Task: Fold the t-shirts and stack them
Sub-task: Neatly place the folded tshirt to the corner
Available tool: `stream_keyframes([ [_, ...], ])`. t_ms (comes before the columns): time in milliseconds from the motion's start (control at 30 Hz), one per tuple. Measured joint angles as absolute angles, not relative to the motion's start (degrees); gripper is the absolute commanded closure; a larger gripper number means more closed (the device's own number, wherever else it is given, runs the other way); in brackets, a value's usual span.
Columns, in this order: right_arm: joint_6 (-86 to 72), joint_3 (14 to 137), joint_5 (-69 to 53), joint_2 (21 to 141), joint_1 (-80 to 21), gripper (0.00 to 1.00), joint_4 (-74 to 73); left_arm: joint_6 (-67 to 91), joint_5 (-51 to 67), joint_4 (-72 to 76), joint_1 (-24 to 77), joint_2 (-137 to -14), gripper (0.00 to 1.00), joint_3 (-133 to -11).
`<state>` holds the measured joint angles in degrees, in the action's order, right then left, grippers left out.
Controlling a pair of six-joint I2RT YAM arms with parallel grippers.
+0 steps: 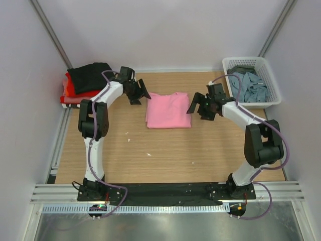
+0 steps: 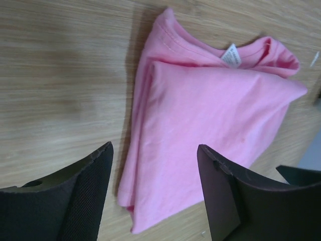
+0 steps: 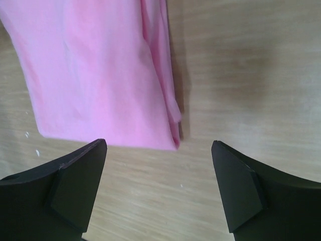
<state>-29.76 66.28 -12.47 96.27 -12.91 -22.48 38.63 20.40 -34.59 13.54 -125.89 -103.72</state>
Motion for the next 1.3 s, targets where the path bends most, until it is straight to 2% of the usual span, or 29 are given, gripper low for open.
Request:
stream_keyframes([
  [133, -29.3, 58.57, -13.96, 88.9, -13.45, 0.08, -23.11, 37.21, 19.27, -33.63, 13.54, -130.15, 0.32, -105.51],
  [233, -29.1, 54.5, -15.29, 80.55, -14.33, 0.08, -24.49, 36.21, 18.87, -33.89, 13.54, -133.47, 0.36, -108.81],
  [433, -27.99, 51.03, -17.5, 67.44, -15.0, 0.08, -27.4, 34.0, 17.93, -32.93, 14.13, -136.05, 0.42, -112.46],
  [600, -26.46, 47.77, -17.06, 61.32, -15.0, 0.08, -31.38, 33.89, 18.87, -30.83, 15.81, -137.73, 0.47, -114.02],
  [733, -25.82, 45.36, -16.84, 59.64, -15.0, 0.08, -33.56, 34.83, 20.51, -28.38, 17.17, -138.63, 0.69, -113.97],
  [767, -25.76, 45.01, -16.86, 59.51, -15.0, 0.08, -33.98, 35.42, 20.93, -27.68, 17.37, -138.78, 0.86, -113.73],
  [833, -25.58, 44.73, -16.86, 59.48, -15.0, 0.08, -34.68, 36.21, 21.58, -27.11, 17.56, -139.13, 1.0, -113.49],
  [1100, -25.23, 44.71, -17.08, 58.98, -15.0, 0.08, -34.98, 36.93, 22.52, -28.34, 17.54, -139.33, 1.0, -114.45],
  [1300, -25.15, 44.71, -17.37, 56.25, -15.0, 0.08, -34.98, 35.2, 19.62, -39.79, 16.91, -139.22, 1.0, -125.93],
])
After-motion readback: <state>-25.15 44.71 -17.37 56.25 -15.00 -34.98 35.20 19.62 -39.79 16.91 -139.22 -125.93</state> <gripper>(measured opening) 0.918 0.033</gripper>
